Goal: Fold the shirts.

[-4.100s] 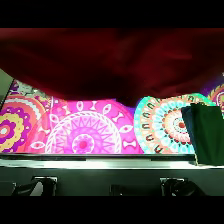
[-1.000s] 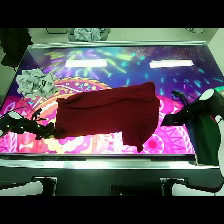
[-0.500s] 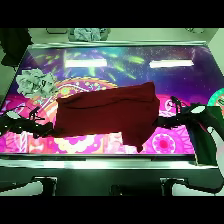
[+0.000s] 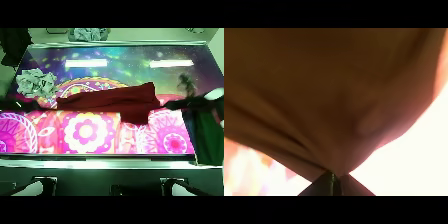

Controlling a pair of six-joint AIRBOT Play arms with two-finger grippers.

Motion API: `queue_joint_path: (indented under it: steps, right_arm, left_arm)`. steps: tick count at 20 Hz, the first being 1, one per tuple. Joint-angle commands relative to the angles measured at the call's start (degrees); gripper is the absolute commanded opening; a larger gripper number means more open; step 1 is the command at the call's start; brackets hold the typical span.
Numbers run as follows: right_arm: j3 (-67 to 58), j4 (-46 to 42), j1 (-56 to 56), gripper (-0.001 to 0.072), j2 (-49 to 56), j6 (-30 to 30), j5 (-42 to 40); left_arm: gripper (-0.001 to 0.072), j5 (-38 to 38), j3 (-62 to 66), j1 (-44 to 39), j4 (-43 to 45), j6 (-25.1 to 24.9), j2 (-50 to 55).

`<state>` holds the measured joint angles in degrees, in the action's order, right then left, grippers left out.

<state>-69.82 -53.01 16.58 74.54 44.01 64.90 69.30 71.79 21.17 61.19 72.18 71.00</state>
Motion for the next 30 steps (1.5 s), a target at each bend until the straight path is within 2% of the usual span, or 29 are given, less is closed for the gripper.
queue_joint_path:
  steps: [1,3,5,8,10,16,18,20,23,24,27,30]
  right_arm:
    - [-19.63,-7.28,0.07,0.0038,-13.88,-3.48,-7.61]
    - [-27.89,-12.35,0.07,0.0038,-24.04,-3.89,-18.38]
    - [-29.29,-15.65,0.07,0.0038,-32.83,-0.74,-24.85]
    - [-29.27,-21.94,0.07,0.0038,-40.09,6.49,-18.56]
    - [-29.29,-24.7,0.07,0.0038,-42.05,7.87,-15.34]
    - [-29.44,-25.27,0.07,0.0037,-40.92,10.21,-9.55]
    - [-29.44,-25.66,0.07,0.0037,-37.46,12.83,-4.39]
    - [-29.44,-25.4,0.07,0.0037,-30.8,12.87,3.56]
    - [-29.07,-20.92,-0.13,0.0037,-13.46,12.79,18.45]
    - [-28.2,-18.64,-0.11,0.0037,-7.15,12.79,20.55]
    - [-25.64,-15.47,-3.69,0.0037,10.75,12.79,16.7]
    - [-25.68,-15.1,-10.27,0.0037,22.99,12.85,2.91]
  left_arm:
    - [0.0029,-9.88,23.3,0.09,-1.49,4.59,-8.61]
    - [0.003,-14.38,35.8,0.09,-1.46,7.39,-12.98]
    - [0.003,-15.8,42.16,-0.07,-1.46,8.02,-17.25]
    - [0.003,-13.57,42.01,-0.48,-1.25,8.44,-23.12]
    - [0.003,-11.69,42.01,-0.9,-0.74,9.07,-24.63]
    - [0.0029,-9.66,39.98,-0.9,-0.66,9.07,-24.65]
    - [0.0029,-8.57,34.97,-0.9,-0.57,9.07,-23.89]
    - [0.0029,-5.77,27.17,-0.9,-0.57,9.01,-21.44]
    - [0.0028,-4.76,11.91,-0.9,-0.52,5.97,-14.32]
    - [0.0029,-4.87,7.69,-0.9,-0.52,4.72,-10.88]
    - [0.0029,-5.49,1.81,-1.16,-0.59,3.63,3.41]
    - [0.0029,-10.82,4.13,-1.95,-3.19,3.63,15.43]
